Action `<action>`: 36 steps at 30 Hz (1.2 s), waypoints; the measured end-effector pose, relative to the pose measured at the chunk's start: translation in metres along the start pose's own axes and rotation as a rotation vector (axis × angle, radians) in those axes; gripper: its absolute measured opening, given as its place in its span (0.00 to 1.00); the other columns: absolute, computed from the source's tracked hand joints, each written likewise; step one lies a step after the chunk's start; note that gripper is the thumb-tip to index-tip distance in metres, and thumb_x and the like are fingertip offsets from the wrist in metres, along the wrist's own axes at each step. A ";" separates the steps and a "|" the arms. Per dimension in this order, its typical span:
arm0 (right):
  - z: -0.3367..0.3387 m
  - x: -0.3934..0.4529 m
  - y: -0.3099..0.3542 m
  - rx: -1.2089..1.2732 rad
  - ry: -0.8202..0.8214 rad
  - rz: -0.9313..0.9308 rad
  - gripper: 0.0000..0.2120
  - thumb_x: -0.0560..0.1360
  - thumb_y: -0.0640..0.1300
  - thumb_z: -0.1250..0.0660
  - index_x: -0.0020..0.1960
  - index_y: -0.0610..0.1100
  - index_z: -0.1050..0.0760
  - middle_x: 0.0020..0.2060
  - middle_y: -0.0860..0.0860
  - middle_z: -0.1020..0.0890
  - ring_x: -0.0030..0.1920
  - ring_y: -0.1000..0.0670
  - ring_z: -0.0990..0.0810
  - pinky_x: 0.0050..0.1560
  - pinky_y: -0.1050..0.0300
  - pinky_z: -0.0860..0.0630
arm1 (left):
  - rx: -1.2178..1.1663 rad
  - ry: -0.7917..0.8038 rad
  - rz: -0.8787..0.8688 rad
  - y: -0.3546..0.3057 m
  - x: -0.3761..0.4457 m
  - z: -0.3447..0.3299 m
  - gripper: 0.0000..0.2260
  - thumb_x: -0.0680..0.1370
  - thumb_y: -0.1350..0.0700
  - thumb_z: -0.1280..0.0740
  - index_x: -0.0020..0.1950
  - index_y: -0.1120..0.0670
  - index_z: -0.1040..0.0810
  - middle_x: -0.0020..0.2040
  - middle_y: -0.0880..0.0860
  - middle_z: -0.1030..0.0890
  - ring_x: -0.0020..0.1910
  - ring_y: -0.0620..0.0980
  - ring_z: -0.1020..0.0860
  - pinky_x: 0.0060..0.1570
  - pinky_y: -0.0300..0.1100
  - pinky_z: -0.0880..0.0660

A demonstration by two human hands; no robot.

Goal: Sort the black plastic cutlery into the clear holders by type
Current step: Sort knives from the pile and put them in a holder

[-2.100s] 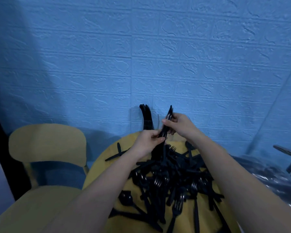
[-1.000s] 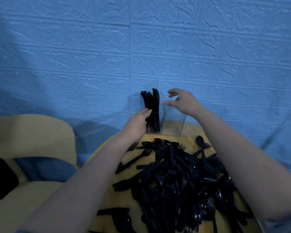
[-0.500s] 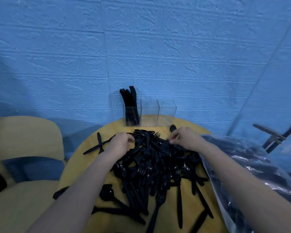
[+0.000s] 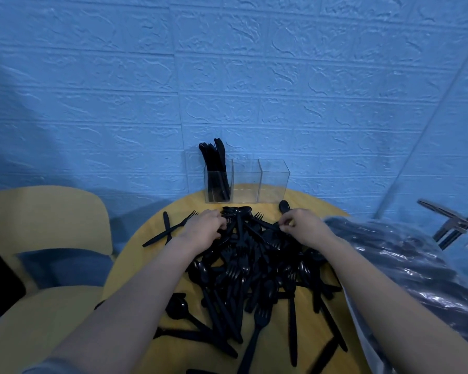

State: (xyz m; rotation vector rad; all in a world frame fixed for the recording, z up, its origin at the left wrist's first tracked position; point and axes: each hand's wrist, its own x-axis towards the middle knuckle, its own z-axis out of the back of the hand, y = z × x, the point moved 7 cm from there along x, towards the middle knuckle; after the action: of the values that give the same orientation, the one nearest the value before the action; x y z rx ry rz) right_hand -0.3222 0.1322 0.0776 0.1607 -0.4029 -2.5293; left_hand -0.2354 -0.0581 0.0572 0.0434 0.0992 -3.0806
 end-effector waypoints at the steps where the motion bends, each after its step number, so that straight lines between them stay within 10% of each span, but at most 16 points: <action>1: 0.003 -0.001 -0.004 0.011 -0.019 -0.015 0.08 0.77 0.43 0.34 0.55 0.45 0.20 0.52 0.48 0.19 0.52 0.49 0.22 0.51 0.56 0.25 | 0.003 0.008 0.002 0.001 -0.002 0.000 0.12 0.79 0.58 0.36 0.62 0.54 0.26 0.61 0.52 0.27 0.61 0.51 0.30 0.56 0.44 0.30; 16: 0.015 -0.026 0.038 0.256 0.004 0.154 0.07 0.75 0.45 0.31 0.53 0.48 0.19 0.46 0.54 0.19 0.46 0.55 0.23 0.41 0.73 0.33 | -0.721 -0.007 0.132 0.024 -0.034 0.050 0.06 0.72 0.63 0.27 0.45 0.53 0.20 0.42 0.44 0.21 0.45 0.41 0.23 0.47 0.27 0.29; 28: 0.038 -0.037 0.131 0.301 -0.261 0.376 0.17 0.75 0.51 0.32 0.60 0.43 0.23 0.50 0.47 0.21 0.49 0.49 0.25 0.47 0.55 0.29 | -0.942 -0.371 0.022 -0.016 -0.066 0.131 0.04 0.74 0.63 0.29 0.45 0.54 0.19 0.36 0.48 0.22 0.33 0.40 0.24 0.37 0.29 0.26; 33: 0.054 -0.043 0.113 0.543 -0.247 0.287 0.07 0.78 0.47 0.35 0.55 0.50 0.23 0.40 0.54 0.21 0.36 0.58 0.25 0.37 0.70 0.31 | -0.995 -0.407 0.014 -0.013 -0.075 0.119 0.10 0.75 0.59 0.30 0.56 0.50 0.23 0.50 0.47 0.20 0.48 0.40 0.21 0.51 0.30 0.26; 36: 0.052 -0.042 0.109 0.818 -0.171 0.261 0.10 0.80 0.43 0.38 0.59 0.50 0.25 0.43 0.52 0.18 0.37 0.58 0.23 0.48 0.63 0.25 | -0.998 -0.248 0.022 -0.016 -0.074 0.086 0.15 0.78 0.59 0.34 0.65 0.53 0.26 0.58 0.47 0.22 0.58 0.44 0.24 0.61 0.37 0.29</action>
State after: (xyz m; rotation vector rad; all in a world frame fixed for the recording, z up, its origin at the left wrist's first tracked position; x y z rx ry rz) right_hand -0.2410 0.0819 0.1633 0.1814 -1.4104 -1.9923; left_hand -0.1644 -0.0430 0.1464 -0.3666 1.5288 -2.6111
